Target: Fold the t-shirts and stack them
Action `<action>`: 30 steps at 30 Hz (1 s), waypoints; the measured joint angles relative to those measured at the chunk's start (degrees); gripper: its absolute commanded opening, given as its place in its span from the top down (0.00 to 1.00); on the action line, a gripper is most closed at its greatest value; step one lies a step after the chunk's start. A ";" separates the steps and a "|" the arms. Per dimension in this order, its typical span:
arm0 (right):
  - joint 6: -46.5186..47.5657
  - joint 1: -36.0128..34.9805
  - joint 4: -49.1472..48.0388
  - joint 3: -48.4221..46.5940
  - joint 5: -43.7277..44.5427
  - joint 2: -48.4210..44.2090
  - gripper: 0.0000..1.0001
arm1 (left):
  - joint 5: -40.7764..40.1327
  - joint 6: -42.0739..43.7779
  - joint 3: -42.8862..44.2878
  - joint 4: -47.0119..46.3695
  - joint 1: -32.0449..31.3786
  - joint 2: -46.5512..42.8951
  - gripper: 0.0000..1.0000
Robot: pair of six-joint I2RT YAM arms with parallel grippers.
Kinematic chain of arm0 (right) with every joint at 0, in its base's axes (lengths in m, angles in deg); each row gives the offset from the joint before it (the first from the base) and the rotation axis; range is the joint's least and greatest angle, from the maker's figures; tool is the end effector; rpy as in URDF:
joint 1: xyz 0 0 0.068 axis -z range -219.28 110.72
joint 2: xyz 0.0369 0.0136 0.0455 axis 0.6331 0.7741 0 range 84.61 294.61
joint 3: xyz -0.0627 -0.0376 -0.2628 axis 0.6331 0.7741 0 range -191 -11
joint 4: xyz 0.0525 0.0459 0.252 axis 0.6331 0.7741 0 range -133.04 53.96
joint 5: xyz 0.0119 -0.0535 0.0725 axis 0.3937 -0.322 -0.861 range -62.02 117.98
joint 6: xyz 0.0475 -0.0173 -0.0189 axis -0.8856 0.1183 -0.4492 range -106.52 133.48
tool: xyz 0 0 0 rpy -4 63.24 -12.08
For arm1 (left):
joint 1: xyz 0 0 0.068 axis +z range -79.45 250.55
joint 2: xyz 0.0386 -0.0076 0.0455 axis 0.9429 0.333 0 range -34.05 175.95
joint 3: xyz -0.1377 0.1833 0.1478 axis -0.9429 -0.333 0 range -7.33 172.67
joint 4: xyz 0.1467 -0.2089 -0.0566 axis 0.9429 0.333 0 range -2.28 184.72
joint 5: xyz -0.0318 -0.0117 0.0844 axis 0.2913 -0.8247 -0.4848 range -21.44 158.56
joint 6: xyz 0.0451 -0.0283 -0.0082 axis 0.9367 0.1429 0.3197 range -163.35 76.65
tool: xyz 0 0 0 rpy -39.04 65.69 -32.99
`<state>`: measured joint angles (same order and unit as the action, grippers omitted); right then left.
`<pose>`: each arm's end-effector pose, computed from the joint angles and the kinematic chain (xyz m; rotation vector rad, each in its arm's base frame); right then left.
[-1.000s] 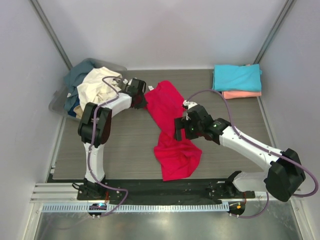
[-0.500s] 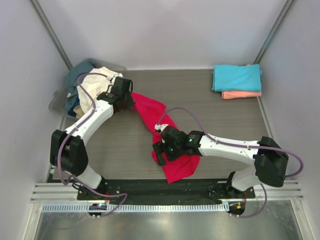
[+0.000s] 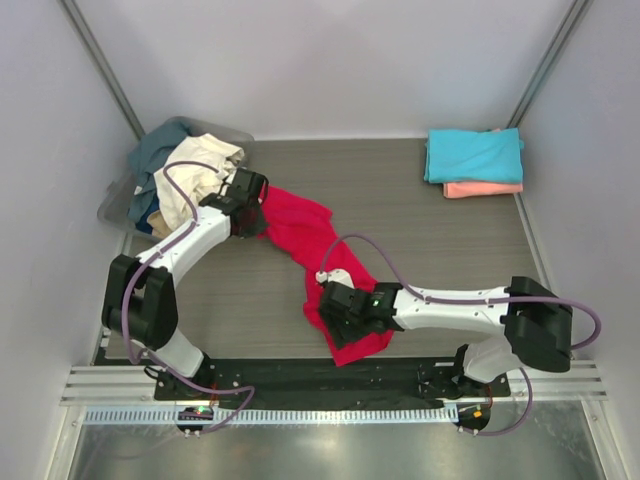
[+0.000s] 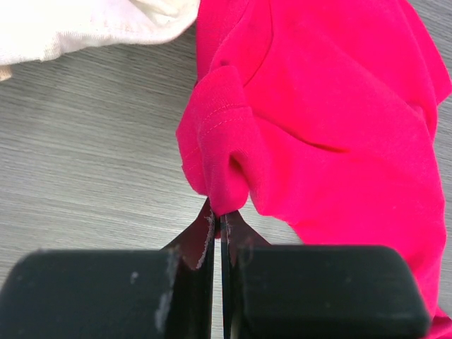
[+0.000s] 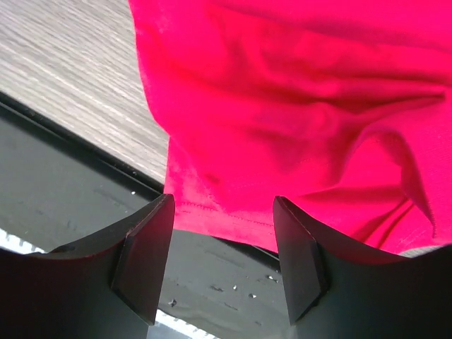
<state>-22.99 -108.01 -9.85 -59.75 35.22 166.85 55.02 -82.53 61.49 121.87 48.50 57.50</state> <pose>0.1003 0.2452 0.1895 -0.7362 2.6754 0.3483 0.3143 -0.1184 0.2471 -0.4643 2.4837 -0.1244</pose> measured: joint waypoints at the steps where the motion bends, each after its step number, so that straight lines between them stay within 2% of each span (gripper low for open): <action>1: -0.11 -0.22 0.00 -0.15 0.61 0.35 0.37 | 0.00 0.00 -0.02 0.00 -0.02 0.00 1.00; 10: 0.13 -1.49 0.04 -4.11 3.39 6.40 0.38 | -0.07 0.02 -1.27 -0.04 -0.02 -0.11 1.00; 21: 1.33 -1.68 -0.46 -8.41 5.88 11.72 0.48 | -0.26 0.20 -1.90 -0.28 -0.02 -0.20 1.00; 24: 1.86 -1.68 -0.46 -8.41 6.32 12.76 0.57 | -0.24 0.20 -2.19 -0.61 0.00 -0.20 1.00; 25: 1.99 -1.68 -0.46 -8.41 6.51 12.96 0.64 | -0.24 0.20 -2.34 -0.68 -0.02 -0.20 1.00; 28: 2.21 -1.68 -0.48 -8.41 7.10 13.05 0.74 | -0.24 0.20 -2.64 -0.74 -0.02 -0.20 1.00; 30: 2.27 -1.68 -0.46 -8.41 7.45 13.05 0.84 | -0.24 0.20 -2.67 -0.76 -0.02 -0.20 1.00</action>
<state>-20.72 -109.69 -10.31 -68.17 42.67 179.90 54.78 -82.33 58.82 121.11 48.48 57.30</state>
